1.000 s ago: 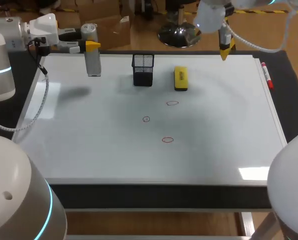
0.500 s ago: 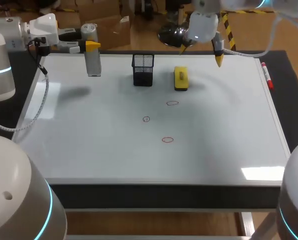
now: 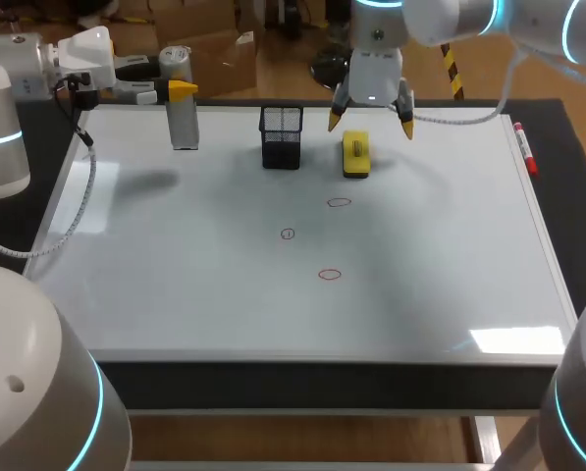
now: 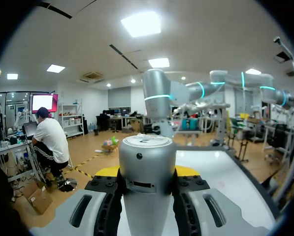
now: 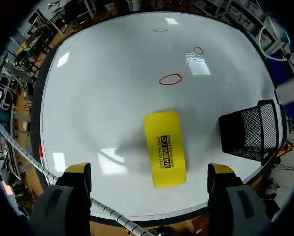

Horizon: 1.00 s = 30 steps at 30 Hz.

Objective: Pick up the inspection probe, press it on each red-marked spot on the whiteboard one by one, put down the probe, pick up the eraser, and wipe off all the red marks.

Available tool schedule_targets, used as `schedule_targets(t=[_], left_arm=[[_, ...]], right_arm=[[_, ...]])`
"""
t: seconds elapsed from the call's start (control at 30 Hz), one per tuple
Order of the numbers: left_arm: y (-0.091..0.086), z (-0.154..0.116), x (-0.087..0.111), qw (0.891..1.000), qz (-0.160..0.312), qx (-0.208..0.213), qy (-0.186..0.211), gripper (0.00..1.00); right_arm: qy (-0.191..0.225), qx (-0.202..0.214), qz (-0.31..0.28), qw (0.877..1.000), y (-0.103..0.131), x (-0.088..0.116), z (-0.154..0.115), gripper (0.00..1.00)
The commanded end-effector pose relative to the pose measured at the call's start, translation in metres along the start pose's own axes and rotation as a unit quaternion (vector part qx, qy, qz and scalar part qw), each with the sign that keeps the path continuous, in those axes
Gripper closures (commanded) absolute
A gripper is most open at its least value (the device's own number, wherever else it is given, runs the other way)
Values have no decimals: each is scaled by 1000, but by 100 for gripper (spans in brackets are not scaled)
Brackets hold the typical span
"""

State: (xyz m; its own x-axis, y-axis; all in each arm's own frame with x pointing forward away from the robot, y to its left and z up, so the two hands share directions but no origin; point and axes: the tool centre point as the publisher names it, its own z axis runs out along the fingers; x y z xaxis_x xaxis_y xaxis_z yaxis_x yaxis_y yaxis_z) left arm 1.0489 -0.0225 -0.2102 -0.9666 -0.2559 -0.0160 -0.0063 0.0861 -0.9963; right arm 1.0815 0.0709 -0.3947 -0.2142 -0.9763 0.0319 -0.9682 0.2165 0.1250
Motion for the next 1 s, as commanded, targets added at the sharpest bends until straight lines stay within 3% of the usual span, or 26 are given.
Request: schedule_targets(t=[0.03, 0.27, 1.0], left_arm=[[-1, -1, 0, 1000, 0, 0, 0, 100], [-1, -1, 0, 1000, 0, 0, 0, 100], [-1, -1, 0, 1000, 0, 0, 0, 100]], right_arm=[[3, 2, -4, 1000, 3, -1, 8, 0], [18, 2, -19, 1000, 9, -9, 17, 0], [-1, 1, -9, 1000, 7, -17, 32, 0]])
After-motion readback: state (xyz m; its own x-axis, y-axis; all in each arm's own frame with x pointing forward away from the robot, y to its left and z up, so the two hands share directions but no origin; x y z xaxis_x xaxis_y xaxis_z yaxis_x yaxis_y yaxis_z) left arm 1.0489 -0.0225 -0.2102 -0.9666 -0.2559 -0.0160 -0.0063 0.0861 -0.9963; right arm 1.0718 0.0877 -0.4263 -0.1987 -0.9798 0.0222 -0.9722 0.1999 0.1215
